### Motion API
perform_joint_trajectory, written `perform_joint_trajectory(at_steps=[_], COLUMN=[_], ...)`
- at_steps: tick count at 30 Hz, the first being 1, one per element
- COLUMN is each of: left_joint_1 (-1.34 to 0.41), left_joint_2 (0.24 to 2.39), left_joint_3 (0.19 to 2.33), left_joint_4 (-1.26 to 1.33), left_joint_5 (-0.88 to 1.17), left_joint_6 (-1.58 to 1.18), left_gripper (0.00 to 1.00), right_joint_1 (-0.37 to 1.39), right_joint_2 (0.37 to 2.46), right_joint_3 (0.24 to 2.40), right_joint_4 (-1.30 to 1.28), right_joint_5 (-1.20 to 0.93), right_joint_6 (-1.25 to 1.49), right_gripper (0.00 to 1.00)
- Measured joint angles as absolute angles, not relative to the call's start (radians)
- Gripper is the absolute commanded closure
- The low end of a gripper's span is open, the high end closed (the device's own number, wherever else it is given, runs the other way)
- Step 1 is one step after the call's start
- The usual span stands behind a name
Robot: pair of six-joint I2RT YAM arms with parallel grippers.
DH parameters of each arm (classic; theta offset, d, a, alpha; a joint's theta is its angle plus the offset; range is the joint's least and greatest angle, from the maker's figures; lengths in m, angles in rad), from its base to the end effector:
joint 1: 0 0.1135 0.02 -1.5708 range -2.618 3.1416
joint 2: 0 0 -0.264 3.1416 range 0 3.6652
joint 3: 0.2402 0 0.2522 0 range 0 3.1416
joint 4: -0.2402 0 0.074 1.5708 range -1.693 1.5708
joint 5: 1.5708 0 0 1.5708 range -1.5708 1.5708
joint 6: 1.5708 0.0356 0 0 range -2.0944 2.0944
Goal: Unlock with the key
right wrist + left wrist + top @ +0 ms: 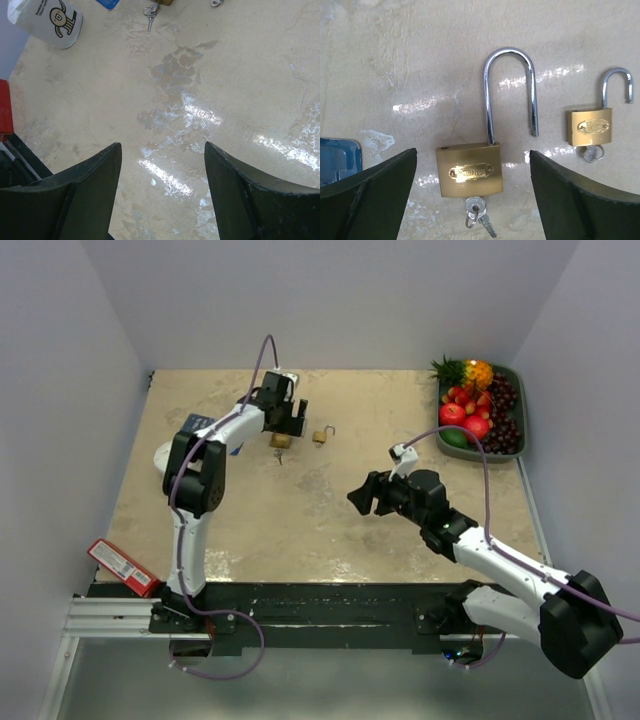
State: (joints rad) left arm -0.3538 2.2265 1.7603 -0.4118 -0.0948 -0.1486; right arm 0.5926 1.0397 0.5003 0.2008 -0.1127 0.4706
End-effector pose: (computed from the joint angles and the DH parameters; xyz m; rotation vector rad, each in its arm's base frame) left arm 0.4671 -0.1689 0.1820 0.2089 2.4374 -0.1071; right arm 0.1889 0.1320 0.2305 -0.2010 1.9847 0.8123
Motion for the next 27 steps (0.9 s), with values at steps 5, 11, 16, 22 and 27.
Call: perform_joint_trajectory(at_steps=[5,11,16,22,27], left_joint_1=[-0.356,-0.367,-0.357,-0.289,-0.292], left_joint_2=[2.123,1.814,1.613,1.382,1.169], left_joint_3=[1.685,1.362,1.189,0.943,0.812], left_joint_4=[-0.347,-0.128,0.041,0.183,0.233], left_joint_5=[-0.093,-0.093,-0.075,-0.064,-0.072], left_joint_6=[-0.146,-0.158,-0.207,-0.282,-0.296], left_gripper=[0.01,0.01,0.01,0.01,0.01], right_joint_1=[0.587,0.509,0.429,0.358,0.353], right_joint_2=[1.067,1.092,1.092,1.037,0.916], right_joint_3=[0.505,0.505,0.512,0.546,0.577], right_joint_4=[0.215,0.258,0.269,0.216,0.167], right_joint_5=[-0.108,-0.124,-0.125,-0.092,-0.012], right_joint_6=[0.471,0.486,0.489,0.467,0.426], right_gripper=[0.29,0.28,0.28,0.28,0.28])
